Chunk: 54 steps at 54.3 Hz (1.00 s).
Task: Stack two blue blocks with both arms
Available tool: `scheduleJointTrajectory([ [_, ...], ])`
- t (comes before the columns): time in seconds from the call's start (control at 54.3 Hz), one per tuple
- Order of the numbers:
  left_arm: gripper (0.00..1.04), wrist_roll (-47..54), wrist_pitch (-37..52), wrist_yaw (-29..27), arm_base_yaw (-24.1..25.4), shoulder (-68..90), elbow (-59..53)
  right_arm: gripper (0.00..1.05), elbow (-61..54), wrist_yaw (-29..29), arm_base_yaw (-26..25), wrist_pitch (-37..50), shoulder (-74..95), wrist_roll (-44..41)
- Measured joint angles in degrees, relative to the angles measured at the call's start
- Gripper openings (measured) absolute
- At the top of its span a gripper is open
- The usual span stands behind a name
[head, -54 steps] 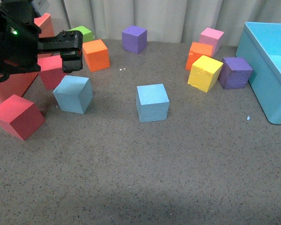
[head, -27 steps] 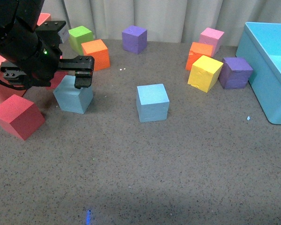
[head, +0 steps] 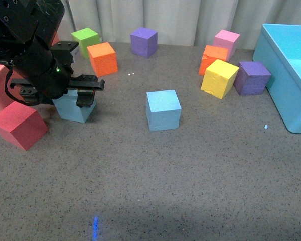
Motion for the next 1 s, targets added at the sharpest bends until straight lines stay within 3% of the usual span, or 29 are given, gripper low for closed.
scheduleJointTrajectory([
  [0.111,0.54,-0.66,-0.39,-0.63,-0.42,-0.31,-0.07,0.95,0.00,0.00,0.00,0.00,0.00,-0.02],
  [0.258,0.49,-5.64,-0.92,0.07,-1.90,-3.08,-1.57,0.95,0.00,0.00,0.00,0.00,0.00,-0.02],
  [0.663,0.48,-24.59,-6.19,-4.83,-11.61,-11.39,1.92,0.95,0.00,0.00,0.00,0.00,0.00,-0.02],
  [0.995,0.48,-32.20,-12.66,-7.34,-20.11,-8.13,9.97,0.95,0.00,-0.02,0.00,0.00,0.00,-0.02],
])
